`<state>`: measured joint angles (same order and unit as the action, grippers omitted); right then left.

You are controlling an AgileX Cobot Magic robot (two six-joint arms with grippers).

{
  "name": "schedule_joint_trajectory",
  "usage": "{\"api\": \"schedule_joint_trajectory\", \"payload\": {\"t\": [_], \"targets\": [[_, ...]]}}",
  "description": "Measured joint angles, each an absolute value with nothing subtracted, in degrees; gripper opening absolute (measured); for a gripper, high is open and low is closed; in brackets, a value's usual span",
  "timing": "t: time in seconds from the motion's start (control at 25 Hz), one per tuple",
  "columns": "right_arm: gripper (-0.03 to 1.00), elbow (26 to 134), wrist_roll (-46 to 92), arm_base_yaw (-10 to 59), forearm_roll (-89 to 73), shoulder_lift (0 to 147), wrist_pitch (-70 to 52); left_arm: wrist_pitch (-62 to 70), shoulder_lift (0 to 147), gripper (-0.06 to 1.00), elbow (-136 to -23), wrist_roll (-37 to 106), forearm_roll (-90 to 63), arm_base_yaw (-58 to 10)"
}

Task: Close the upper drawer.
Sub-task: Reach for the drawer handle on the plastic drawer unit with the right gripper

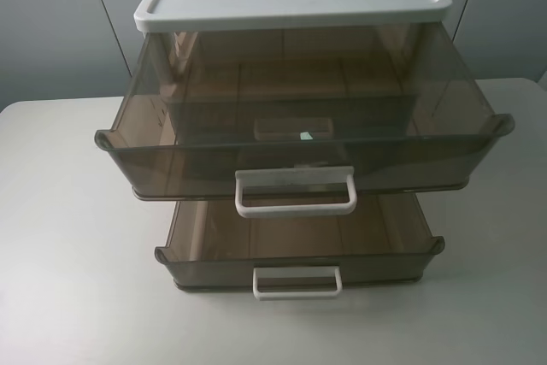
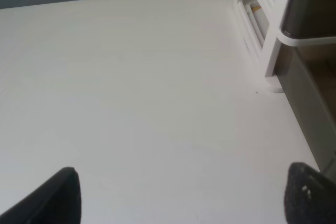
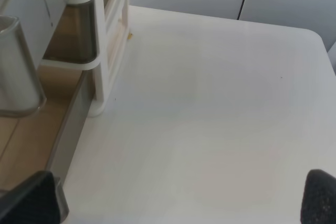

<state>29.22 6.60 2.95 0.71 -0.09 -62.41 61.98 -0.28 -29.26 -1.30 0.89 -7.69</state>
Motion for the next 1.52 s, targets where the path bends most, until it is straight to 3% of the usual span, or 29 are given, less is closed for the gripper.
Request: {"api": "schedule_joint_trajectory", "payload": {"t": [1.52], "targets": [[0.70, 29.2, 6.6, 2.9, 0.7, -0.1, -62.4, 62.0, -0.3, 0.74, -29.3, -1.3, 0.9, -7.7]]}}
